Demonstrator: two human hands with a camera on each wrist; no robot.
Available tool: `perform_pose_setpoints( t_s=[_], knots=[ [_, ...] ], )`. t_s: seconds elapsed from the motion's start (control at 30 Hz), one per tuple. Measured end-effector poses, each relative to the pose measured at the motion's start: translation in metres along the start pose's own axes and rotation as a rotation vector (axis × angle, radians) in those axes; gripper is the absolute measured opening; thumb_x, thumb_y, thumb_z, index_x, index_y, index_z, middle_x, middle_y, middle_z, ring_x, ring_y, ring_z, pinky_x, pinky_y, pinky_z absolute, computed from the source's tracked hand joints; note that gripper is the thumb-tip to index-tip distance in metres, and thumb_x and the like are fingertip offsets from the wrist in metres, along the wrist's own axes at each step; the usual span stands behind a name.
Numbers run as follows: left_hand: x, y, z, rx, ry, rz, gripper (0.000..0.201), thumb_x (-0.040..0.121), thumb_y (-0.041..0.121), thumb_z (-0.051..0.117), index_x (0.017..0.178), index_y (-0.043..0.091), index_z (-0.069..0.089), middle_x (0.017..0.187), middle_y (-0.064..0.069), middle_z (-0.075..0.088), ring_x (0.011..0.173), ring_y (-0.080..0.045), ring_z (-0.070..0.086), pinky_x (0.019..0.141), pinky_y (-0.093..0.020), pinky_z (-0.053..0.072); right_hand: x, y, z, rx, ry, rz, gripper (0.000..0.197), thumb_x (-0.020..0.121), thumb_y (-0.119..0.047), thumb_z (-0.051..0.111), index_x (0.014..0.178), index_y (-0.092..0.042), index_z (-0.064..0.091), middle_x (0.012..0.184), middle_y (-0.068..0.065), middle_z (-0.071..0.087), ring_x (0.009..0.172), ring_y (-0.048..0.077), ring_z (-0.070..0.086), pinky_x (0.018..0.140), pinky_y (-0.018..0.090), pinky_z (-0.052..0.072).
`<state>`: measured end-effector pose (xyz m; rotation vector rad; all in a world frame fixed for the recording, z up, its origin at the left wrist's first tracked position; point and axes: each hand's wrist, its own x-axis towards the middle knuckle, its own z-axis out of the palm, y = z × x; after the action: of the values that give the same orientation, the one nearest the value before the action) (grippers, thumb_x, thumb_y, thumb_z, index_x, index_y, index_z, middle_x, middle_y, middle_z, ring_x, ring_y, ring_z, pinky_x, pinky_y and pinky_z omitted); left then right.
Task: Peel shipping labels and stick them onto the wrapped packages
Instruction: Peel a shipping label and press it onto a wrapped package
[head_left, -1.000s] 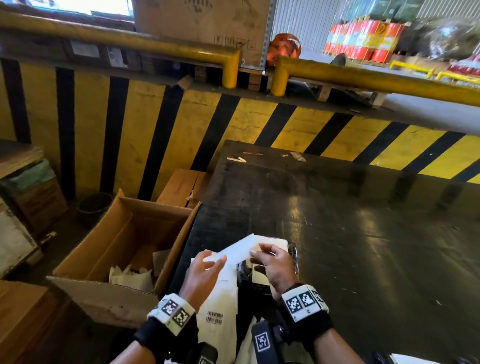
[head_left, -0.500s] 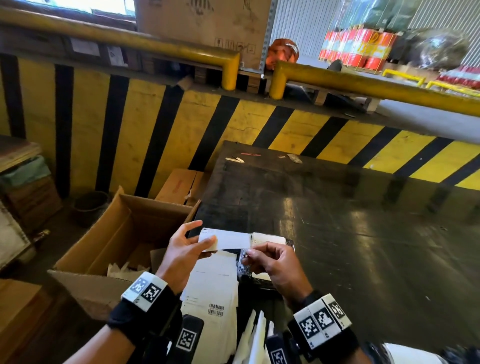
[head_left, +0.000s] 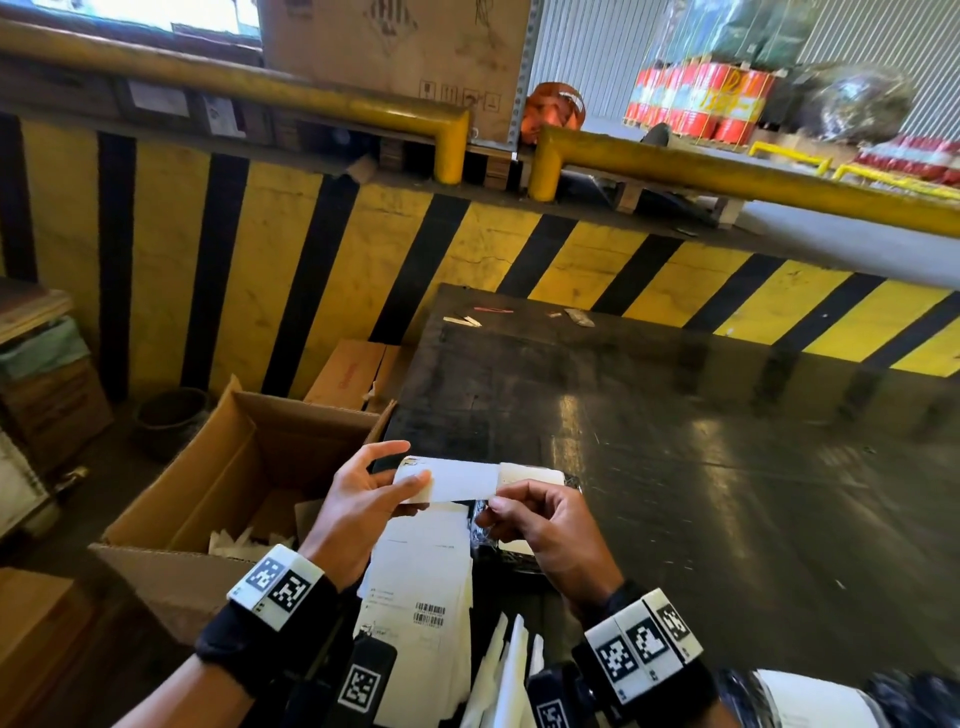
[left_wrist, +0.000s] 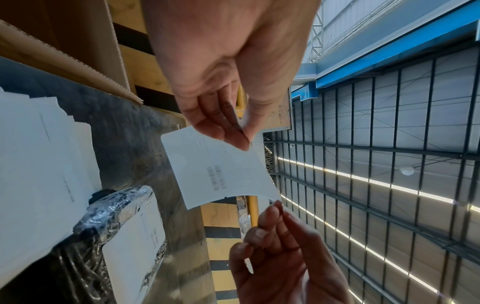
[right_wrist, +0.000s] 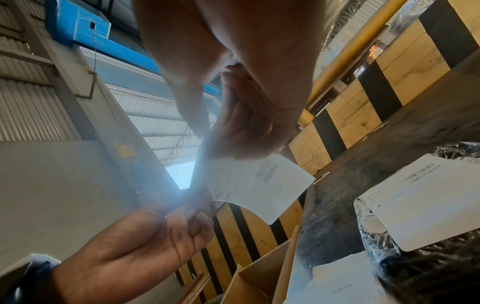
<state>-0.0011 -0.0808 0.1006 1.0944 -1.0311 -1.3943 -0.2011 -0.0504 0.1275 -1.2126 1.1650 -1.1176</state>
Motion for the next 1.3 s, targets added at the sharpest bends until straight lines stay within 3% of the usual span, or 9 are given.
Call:
perform_pose_setpoints(
  t_s=[0.3,0.4,0.5,0.67,0.77,0.93,1.07,1.13,1.3],
  knots=[
    [0.004,0.002,0.001,0.107,0.006,-0.032,0.042,0.08,0.021,0.072,0.118,0.012,0.056,0.108,-0.015,0.065,0.087,-0.027,0.066,0.072,-0.033,0.055,-0.001,-0.007,0.001,0.003,-0.026,-0.051,0.014,0.088,0.0,0.06,0.092,0.012,0.065,0.076,0.014,0.073,0.062,0.015,0.063,0.06,0.02,0.051],
    [0.006,0.003,0.003,0.318,0.008,-0.08,0.037,0.081,0.027,0.071,0.113,0.013,0.058,0.105,-0.009,0.066,0.09,-0.021,0.064,0.068,-0.026,0.051,0.001,-0.008,0.004,0.004,-0.005,-0.073,0.014,0.088,0.001,0.06,0.091,0.012,0.066,0.075,0.016,0.072,0.059,0.015,0.061,0.058,0.02,0.05],
    [0.002,0.011,0.006,0.428,-0.046,0.061,0.029,0.083,0.03,0.068,0.108,0.018,0.063,0.106,-0.002,0.065,0.097,-0.018,0.063,0.072,-0.023,0.053,0.005,-0.008,0.007,-0.033,-0.001,-0.093,0.013,0.088,-0.002,0.061,0.091,0.008,0.068,0.077,0.018,0.072,0.061,0.017,0.062,0.059,0.023,0.051],
    [-0.012,0.021,0.023,0.385,-0.246,0.291,0.027,0.08,0.035,0.064,0.096,0.015,0.072,0.086,-0.004,0.072,0.083,-0.021,0.069,0.073,-0.028,0.058,0.009,-0.008,0.014,-0.119,-0.039,-0.11,0.016,0.09,-0.007,0.061,0.093,0.006,0.069,0.078,0.016,0.073,0.063,0.018,0.062,0.063,0.027,0.05],
    [-0.009,0.015,0.024,0.428,-0.2,0.337,0.014,0.084,0.026,0.066,0.089,0.014,0.072,0.08,-0.005,0.071,0.077,-0.021,0.069,0.072,-0.032,0.058,0.009,-0.007,0.015,-0.164,-0.067,-0.115,0.015,0.09,-0.006,0.059,0.092,0.004,0.069,0.077,0.011,0.073,0.064,0.016,0.063,0.064,0.025,0.051],
    [0.005,0.005,0.012,0.333,-0.046,0.187,0.015,0.09,0.019,0.061,0.085,0.007,0.069,0.076,-0.011,0.067,0.065,-0.013,0.06,0.06,-0.025,0.049,0.008,-0.004,0.01,-0.155,-0.009,-0.069,0.014,0.086,0.001,0.055,0.075,0.001,0.064,0.063,0.01,0.066,0.057,0.015,0.057,0.059,0.025,0.048],
    [0.027,-0.011,-0.013,0.247,0.137,0.065,0.019,0.091,0.02,0.059,0.085,0.003,0.066,0.076,-0.014,0.064,0.07,-0.02,0.058,0.061,-0.03,0.048,0.006,-0.008,-0.005,-0.123,0.037,-0.05,0.015,0.071,-0.013,0.049,0.063,-0.003,0.056,0.051,0.006,0.05,0.049,0.014,0.045,0.054,0.025,0.042],
    [0.035,-0.023,-0.027,0.286,0.181,0.043,0.018,0.092,0.02,0.058,0.086,0.004,0.064,0.078,-0.015,0.062,0.07,-0.021,0.056,0.059,-0.027,0.043,0.004,-0.011,-0.016,-0.127,0.057,-0.063,0.017,0.069,-0.014,0.046,0.061,-0.001,0.054,0.05,0.007,0.045,0.048,0.016,0.04,0.053,0.026,0.037],
    [0.052,-0.052,-0.056,0.389,0.245,-0.023,0.022,0.092,0.027,0.058,0.082,0.009,0.064,0.084,-0.021,0.063,0.075,-0.027,0.056,0.067,-0.037,0.042,0.002,-0.02,-0.054,-0.003,0.188,-0.088,0.015,0.059,-0.012,0.044,0.06,0.002,0.049,0.049,0.013,0.037,0.047,0.022,0.035,0.046,0.028,0.031]
  ],
)
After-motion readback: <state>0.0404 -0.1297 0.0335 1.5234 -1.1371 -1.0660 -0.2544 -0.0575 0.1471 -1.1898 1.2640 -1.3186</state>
